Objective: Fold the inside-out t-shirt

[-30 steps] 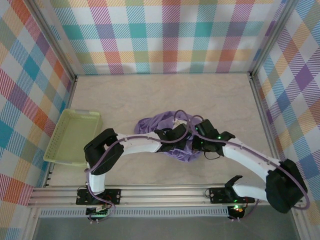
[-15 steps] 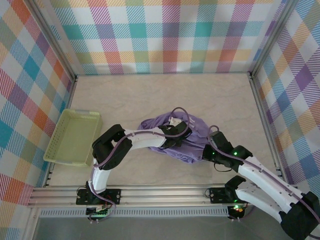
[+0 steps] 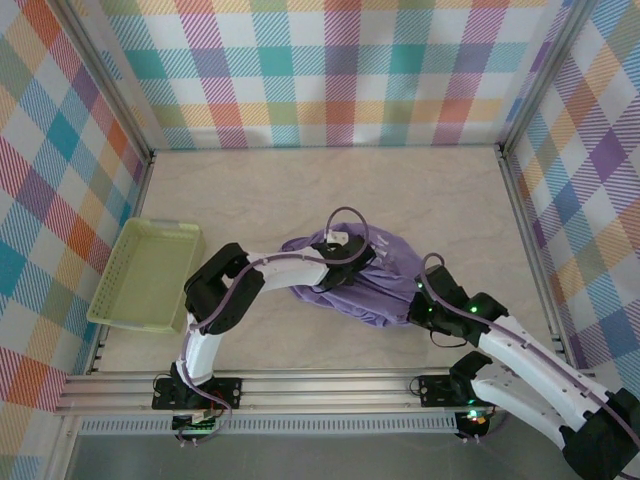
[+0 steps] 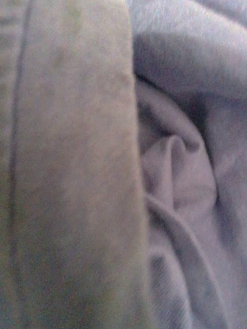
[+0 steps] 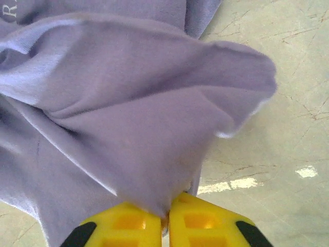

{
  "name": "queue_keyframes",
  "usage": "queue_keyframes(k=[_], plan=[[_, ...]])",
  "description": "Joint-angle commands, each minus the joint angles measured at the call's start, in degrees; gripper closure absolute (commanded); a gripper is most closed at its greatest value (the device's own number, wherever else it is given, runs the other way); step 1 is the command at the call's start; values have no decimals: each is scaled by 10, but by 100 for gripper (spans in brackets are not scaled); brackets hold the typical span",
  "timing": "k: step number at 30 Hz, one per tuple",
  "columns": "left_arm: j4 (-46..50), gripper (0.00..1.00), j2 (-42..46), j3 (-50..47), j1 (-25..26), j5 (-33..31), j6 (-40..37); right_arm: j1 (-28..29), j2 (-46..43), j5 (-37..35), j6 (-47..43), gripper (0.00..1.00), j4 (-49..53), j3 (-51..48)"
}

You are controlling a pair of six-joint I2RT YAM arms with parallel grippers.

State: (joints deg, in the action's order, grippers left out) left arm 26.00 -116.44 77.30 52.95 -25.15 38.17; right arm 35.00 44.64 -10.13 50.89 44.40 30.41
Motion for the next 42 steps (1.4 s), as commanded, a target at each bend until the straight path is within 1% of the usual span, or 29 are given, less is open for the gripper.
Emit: queue_keyframes(k=[1, 3, 7, 9, 12, 13, 15, 19, 21, 24, 27, 29, 33, 35, 38, 42], plan=[[50, 75, -15, -11, -27, -45, 25, 2, -6, -12, 15, 83, 43, -14], [50, 75, -15, -14, -28, -47, 27, 2, 0, -10, 14, 79, 34, -14], [54, 75, -12, -19, -31, -49, 32, 2, 18, -11, 7, 74, 16, -14], [40, 75, -6, -29, -32, -41, 28, 2, 25, 16, -14, 68, -28, -15], [30, 75, -1, -35, -32, -34, 29, 2, 47, 66, -44, 62, -111, -10], [30, 75, -1, -34, -31, -32, 29, 2, 60, 68, -49, 62, -122, -4], [31, 75, 0, -34, -32, -31, 31, 2, 98, 51, -64, 60, -129, 20], [34, 75, 4, -36, -31, -33, 33, -3, 180, -8, -68, 60, -114, 68], [34, 75, 5, -38, -31, -33, 33, -5, 202, -14, -72, 59, -124, 80], [34, 75, 6, -40, -32, -35, 33, -6, 228, 4, -80, 59, -148, 87], [34, 75, 7, -41, -32, -37, 34, -5, 253, 15, -78, 60, -156, 91], [34, 75, 5, -40, -32, -37, 33, -6, 258, 16, -79, 67, -160, 89], [48, 75, 2, -36, -35, -45, 42, -6, 245, -8, -76, 82, -133, 89], [59, 75, -1, -35, -40, -52, 52, -5, 233, -18, -75, 86, -112, 87], [71, 75, -3, -37, -48, -57, 68, -5, 204, -29, -67, 90, -81, 69], [85, 75, -3, -38, -55, -69, 83, -6, 139, -51, -50, 91, -40, 29]])
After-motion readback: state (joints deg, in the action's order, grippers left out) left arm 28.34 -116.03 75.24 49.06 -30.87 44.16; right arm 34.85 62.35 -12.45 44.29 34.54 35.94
